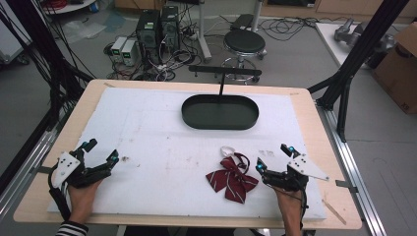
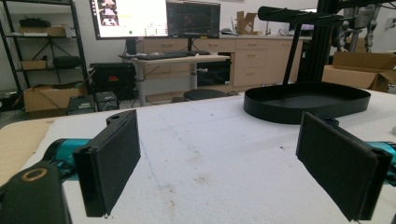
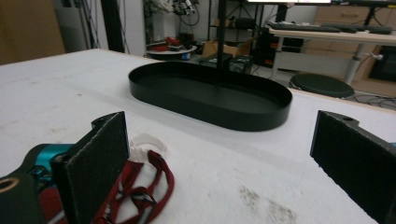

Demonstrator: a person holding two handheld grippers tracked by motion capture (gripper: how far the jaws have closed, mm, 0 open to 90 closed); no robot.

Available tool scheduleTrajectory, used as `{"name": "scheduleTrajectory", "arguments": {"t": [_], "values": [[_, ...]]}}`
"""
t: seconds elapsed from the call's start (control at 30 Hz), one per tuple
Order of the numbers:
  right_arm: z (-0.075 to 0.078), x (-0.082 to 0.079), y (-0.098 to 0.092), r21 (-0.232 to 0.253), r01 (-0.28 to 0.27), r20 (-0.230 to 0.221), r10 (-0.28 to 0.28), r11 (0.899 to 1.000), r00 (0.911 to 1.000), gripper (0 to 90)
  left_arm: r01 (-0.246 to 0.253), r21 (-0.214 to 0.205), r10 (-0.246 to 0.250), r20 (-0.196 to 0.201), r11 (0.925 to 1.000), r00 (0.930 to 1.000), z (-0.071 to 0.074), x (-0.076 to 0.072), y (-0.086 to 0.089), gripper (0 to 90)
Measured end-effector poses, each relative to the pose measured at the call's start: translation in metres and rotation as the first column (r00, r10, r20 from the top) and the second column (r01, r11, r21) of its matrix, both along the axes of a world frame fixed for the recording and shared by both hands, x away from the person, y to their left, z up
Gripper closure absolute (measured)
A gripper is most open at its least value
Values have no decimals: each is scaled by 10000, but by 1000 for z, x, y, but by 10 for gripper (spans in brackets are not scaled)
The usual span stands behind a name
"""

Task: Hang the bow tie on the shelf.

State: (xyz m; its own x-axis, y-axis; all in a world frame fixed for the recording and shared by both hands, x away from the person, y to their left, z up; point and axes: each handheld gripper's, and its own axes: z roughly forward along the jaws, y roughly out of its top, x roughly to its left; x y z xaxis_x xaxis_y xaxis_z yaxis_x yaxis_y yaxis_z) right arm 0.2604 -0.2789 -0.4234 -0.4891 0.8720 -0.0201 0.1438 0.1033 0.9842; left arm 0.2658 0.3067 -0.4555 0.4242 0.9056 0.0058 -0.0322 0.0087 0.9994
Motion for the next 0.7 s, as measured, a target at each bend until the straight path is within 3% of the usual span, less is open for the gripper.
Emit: {"name": "scheduleTrajectory", "arguments": {"t": [0.2,0.27,0.43,0.7], "values": [[25,12,15,-821,-619,-450,584,9947,9973,36,-10,10,10,7,10000,10000,0,0,0,140],[27,14,16,-896,-681,-474,640,9936,9968,36,-12,-6,12,7,10000,10000,0,0,0,140],[44,25,28,-1306,-1159,-1060,1023,9846,9891,36,-12,9,12,9,10000,10000,0,0,0,140],[53,45,52,-1804,-1821,-2103,1429,9666,9671,37,-9,14,9,9,10000,10000,0,0,0,140]]}}
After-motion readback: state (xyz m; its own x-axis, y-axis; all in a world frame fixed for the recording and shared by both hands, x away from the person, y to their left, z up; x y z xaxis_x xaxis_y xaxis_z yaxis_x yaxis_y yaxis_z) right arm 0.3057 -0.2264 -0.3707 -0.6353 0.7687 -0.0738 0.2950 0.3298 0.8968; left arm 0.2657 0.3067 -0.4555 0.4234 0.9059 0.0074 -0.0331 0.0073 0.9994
